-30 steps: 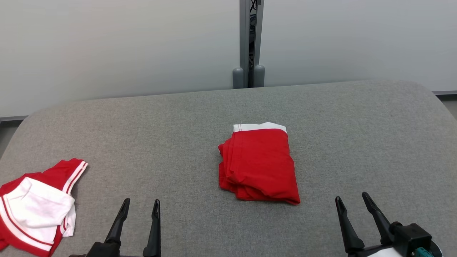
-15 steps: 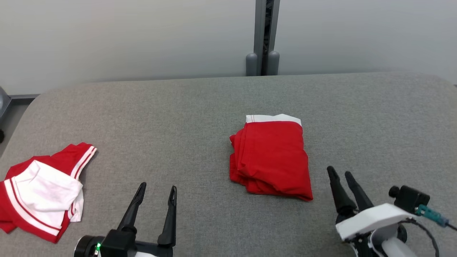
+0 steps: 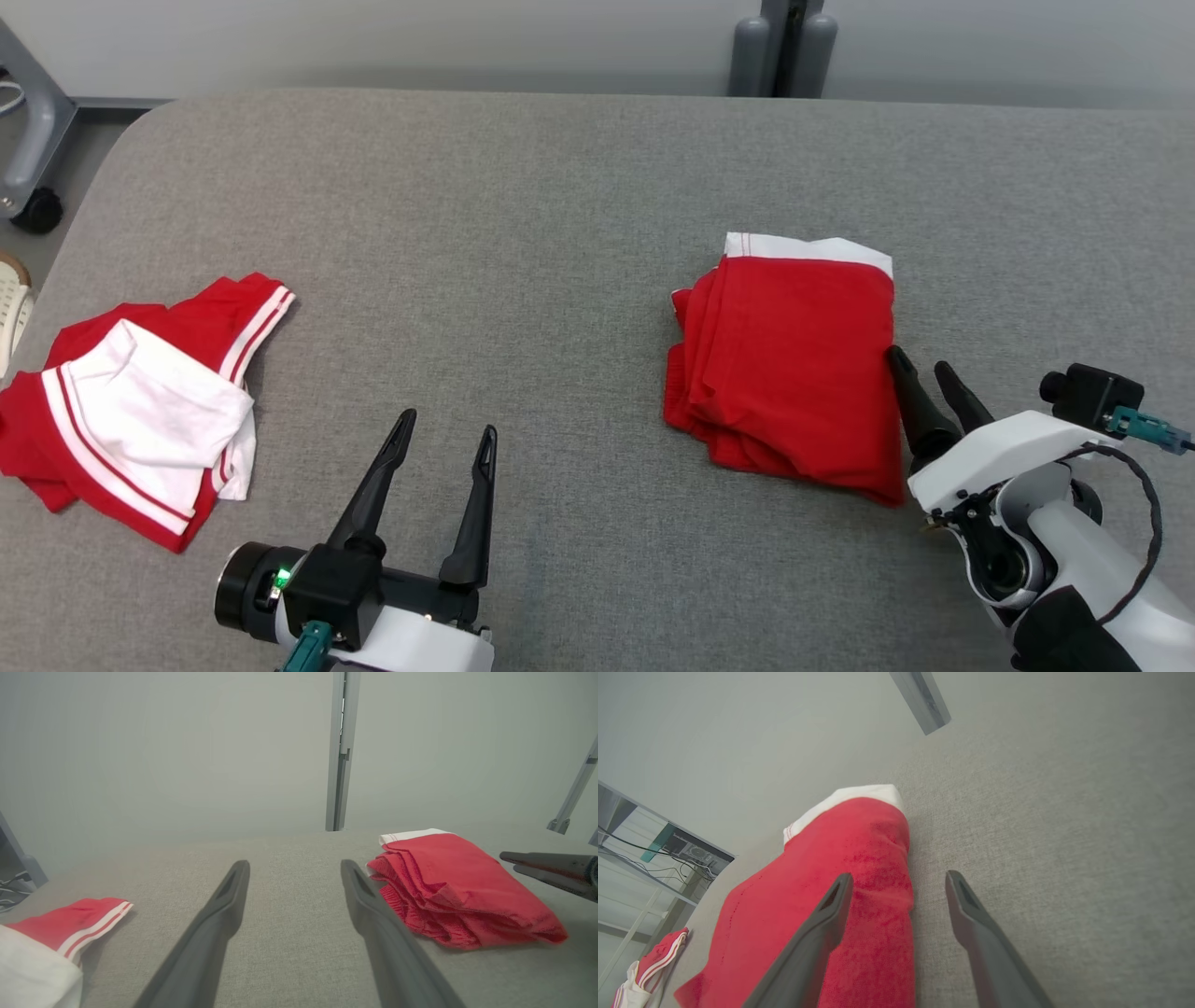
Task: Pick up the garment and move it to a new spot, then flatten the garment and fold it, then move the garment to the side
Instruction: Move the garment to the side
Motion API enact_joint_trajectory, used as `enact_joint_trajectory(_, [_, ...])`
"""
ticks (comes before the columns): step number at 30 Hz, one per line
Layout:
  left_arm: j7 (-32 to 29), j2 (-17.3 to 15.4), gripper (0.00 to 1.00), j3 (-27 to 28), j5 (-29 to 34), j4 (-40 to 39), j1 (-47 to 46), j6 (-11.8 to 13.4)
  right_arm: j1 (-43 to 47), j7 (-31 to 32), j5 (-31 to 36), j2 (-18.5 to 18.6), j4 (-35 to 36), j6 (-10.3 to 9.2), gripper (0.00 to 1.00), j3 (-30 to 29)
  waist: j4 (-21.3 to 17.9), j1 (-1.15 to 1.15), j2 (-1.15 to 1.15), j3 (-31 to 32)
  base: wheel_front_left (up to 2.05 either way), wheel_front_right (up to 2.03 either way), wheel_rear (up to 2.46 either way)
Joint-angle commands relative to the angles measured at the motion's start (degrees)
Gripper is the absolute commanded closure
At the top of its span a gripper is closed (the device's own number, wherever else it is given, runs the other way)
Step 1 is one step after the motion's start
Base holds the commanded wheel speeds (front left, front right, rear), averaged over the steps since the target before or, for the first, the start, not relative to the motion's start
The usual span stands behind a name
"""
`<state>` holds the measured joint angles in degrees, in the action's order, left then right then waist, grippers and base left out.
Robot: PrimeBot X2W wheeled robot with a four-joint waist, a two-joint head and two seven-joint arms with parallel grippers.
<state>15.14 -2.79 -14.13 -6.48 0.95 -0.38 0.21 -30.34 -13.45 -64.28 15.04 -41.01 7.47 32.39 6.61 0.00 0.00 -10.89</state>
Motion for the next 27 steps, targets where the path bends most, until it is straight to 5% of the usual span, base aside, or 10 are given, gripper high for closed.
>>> enact_joint_trajectory(1, [-0.03,-0.22,0.00,0.00,0.16,0.31,-0.94,-0.16,-0.86,0.53,-0.84,-0.02,-1.13,0.05,0.00,0.94,1.01,0.00,0.00,-1.12,0.00,0.00,0.00])
enact_joint_trajectory(8, [-0.03,-0.21,0.00,-0.75,0.26,0.93,-1.68,-0.26,-1.86,0.69,-5.76,-1.27,-4.26,0.11,0.00,4.98,1.84,0.00,0.00,-1.67,0.00,0.00,0.00])
enact_joint_trajectory(9, [-0.03,-0.20,0.00,-0.84,0.37,0.99,-1.78,-0.33,-1.94,0.66,-6.10,-1.37,-4.39,0.11,0.09,5.72,1.92,0.00,0.00,-1.59,0.00,0.00,0.00])
enact_joint_trajectory(10, [-0.03,-0.24,0.00,-0.84,0.54,0.99,-1.93,-0.39,-2.09,0.63,-6.20,-1.35,-4.63,0.11,0.57,6.67,1.98,0.00,0.00,-1.54,0.00,0.00,0.00])
enact_joint_trajectory(12, [-0.03,-0.22,0.00,-0.76,0.64,0.88,-2.07,-0.48,-2.42,0.17,-6.45,-1.11,-5.44,0.11,1.00,7.88,1.99,0.00,0.00,-1.42,0.00,0.00,0.00])
enact_joint_trajectory(20, [-0.03,-0.20,0.00,-0.05,1.11,-0.08,-2.05,-0.51,-6.62,-1.82,0.38,1.23,-8.81,0.09,1.00,11.85,1.04,0.00,0.00,-1.54,0.00,0.00,0.00])
enact_joint_trajectory(27, [-0.03,-0.21,0.00,0.23,2.10,-1.72,-2.92,-1.00,-9.65,-1.85,14.63,2.40,-7.95,0.09,1.00,7.09,-1.02,0.00,0.00,-2.46,0.00,0.00,0.00])
